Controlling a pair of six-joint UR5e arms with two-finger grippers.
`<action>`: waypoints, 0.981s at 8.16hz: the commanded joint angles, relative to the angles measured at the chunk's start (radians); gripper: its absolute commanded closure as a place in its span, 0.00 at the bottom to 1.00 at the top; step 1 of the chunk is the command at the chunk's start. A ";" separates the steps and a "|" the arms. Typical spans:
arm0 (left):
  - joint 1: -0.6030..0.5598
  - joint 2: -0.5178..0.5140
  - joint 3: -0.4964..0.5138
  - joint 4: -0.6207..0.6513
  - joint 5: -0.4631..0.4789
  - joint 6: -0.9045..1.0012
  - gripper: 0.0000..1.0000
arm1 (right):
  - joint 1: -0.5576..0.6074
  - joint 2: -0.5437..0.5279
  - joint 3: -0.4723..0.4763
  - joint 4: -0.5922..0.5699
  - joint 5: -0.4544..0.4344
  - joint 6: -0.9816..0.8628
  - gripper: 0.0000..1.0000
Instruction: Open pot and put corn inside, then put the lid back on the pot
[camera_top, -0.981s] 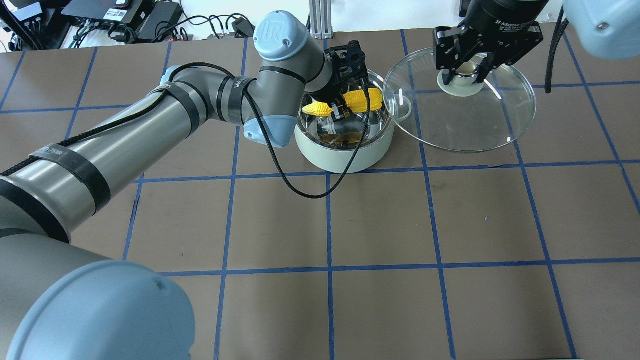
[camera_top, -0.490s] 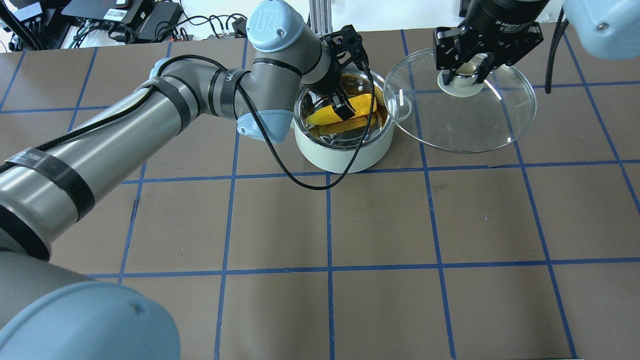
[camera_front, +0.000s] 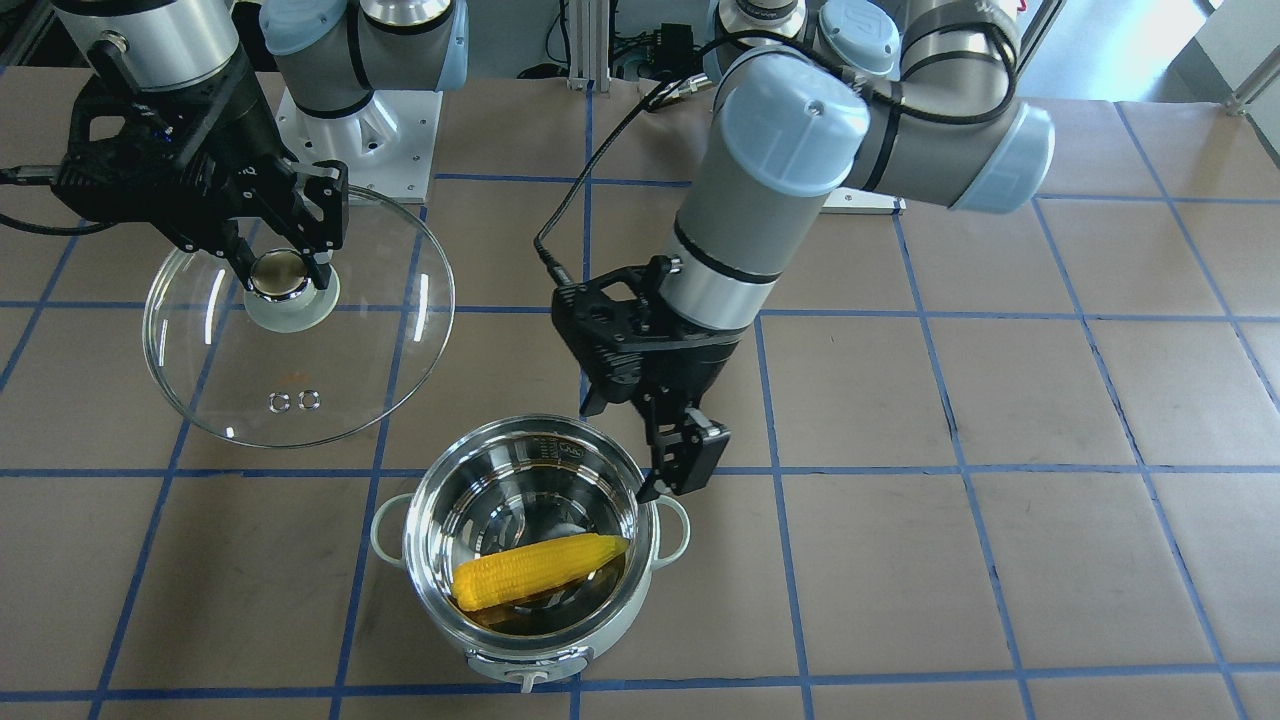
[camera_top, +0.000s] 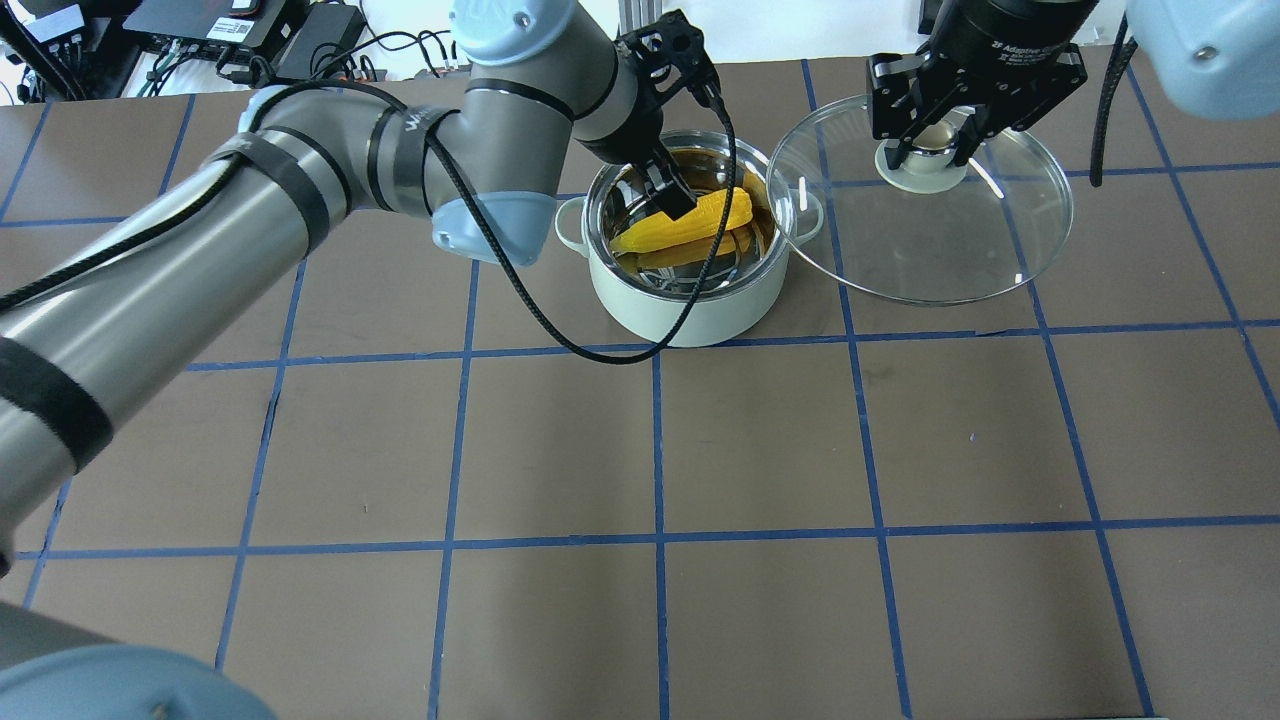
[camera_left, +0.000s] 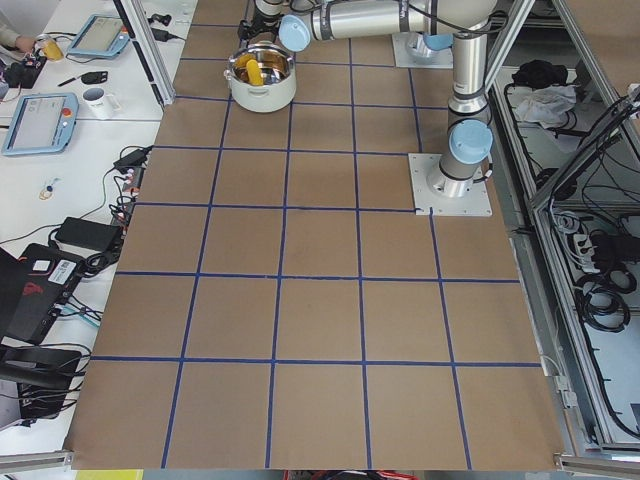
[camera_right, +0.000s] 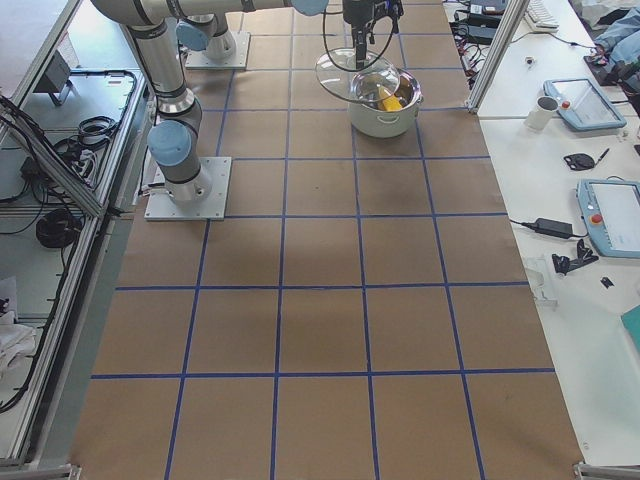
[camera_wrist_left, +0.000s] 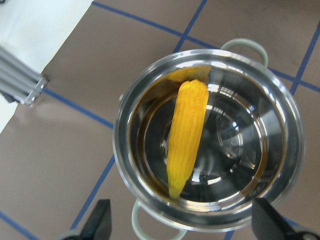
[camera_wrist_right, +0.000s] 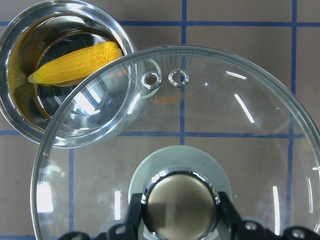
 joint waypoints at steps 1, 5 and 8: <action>0.168 0.106 0.000 -0.192 -0.001 -0.039 0.00 | 0.015 0.028 0.000 -0.066 -0.002 0.008 0.63; 0.204 0.160 0.000 -0.278 0.127 -0.449 0.00 | 0.183 0.217 -0.028 -0.317 -0.027 0.194 0.63; 0.205 0.237 -0.006 -0.435 0.265 -0.651 0.00 | 0.257 0.318 -0.039 -0.428 -0.045 0.305 0.64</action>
